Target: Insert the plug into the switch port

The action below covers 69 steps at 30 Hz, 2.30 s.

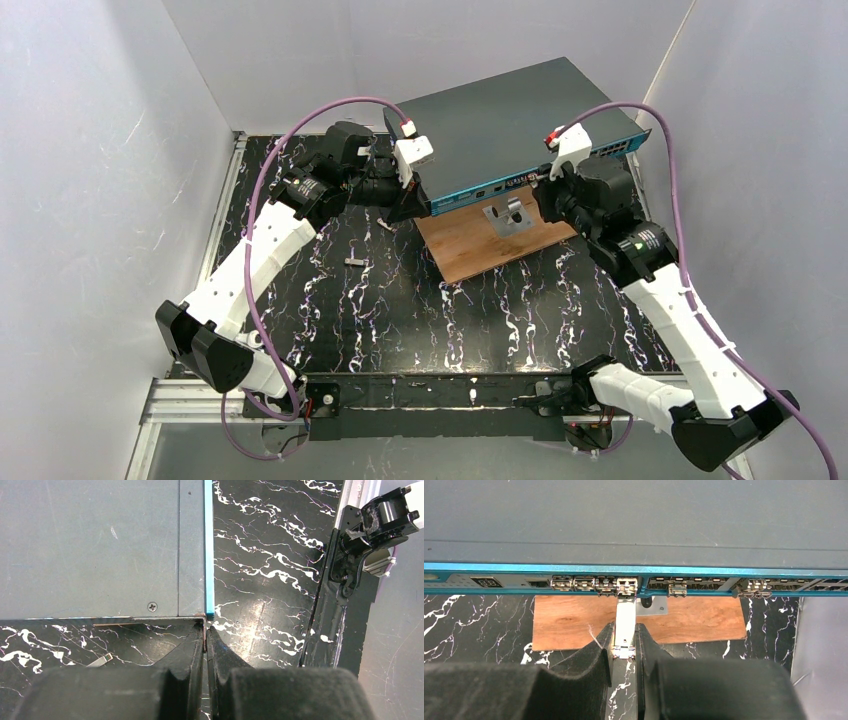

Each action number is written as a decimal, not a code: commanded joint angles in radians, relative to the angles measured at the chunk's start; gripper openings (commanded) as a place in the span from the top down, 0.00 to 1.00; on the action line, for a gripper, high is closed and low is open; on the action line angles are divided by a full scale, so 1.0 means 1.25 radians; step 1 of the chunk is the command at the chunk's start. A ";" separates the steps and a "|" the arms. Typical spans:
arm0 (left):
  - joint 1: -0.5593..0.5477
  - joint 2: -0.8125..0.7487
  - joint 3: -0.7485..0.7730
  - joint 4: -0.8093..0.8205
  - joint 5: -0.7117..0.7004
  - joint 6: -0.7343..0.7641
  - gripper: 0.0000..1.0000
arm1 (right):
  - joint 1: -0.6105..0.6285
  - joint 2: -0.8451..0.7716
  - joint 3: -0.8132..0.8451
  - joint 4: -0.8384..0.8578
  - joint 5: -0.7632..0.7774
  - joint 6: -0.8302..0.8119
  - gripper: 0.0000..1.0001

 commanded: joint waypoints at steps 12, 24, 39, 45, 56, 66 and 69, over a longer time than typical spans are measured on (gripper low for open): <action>-0.021 0.001 0.026 -0.038 0.027 0.000 1.00 | -0.001 -0.015 -0.105 0.259 -0.091 -0.049 0.99; -0.023 0.003 0.030 -0.038 0.014 -0.006 1.00 | -0.001 -0.032 -0.114 0.279 -0.039 -0.032 0.99; -0.023 0.006 0.036 -0.038 -0.020 -0.008 1.00 | -0.001 -0.052 -0.155 0.320 -0.026 0.039 0.99; -0.023 0.014 0.036 -0.031 -0.033 -0.021 1.00 | -0.001 -0.065 -0.181 0.351 -0.017 0.082 0.99; -0.024 0.016 0.045 -0.025 -0.054 -0.035 1.00 | -0.001 -0.057 -0.190 0.365 -0.041 0.096 0.99; -0.023 0.015 0.051 -0.023 -0.073 -0.048 1.00 | -0.001 -0.071 -0.219 0.384 -0.059 0.076 0.99; -0.023 0.015 0.053 -0.021 -0.075 -0.056 1.00 | -0.001 -0.076 -0.225 0.385 -0.061 0.068 0.99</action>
